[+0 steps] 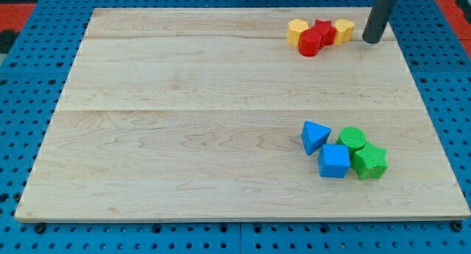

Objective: Separate the yellow heart and red star

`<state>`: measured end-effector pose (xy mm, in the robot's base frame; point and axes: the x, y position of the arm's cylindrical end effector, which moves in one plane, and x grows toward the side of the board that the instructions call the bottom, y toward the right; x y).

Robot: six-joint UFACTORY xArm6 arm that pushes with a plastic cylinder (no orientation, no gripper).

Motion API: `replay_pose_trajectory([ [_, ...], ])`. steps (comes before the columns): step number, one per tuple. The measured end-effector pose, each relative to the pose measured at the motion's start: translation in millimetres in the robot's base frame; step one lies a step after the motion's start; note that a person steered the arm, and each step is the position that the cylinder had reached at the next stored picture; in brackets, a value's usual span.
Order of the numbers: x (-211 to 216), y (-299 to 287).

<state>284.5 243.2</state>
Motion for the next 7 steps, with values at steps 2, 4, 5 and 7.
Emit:
replay_pose_trajectory([
  [2, 0, -65],
  [4, 8, -1],
  [5, 9, -53],
  [7, 18, -36],
])
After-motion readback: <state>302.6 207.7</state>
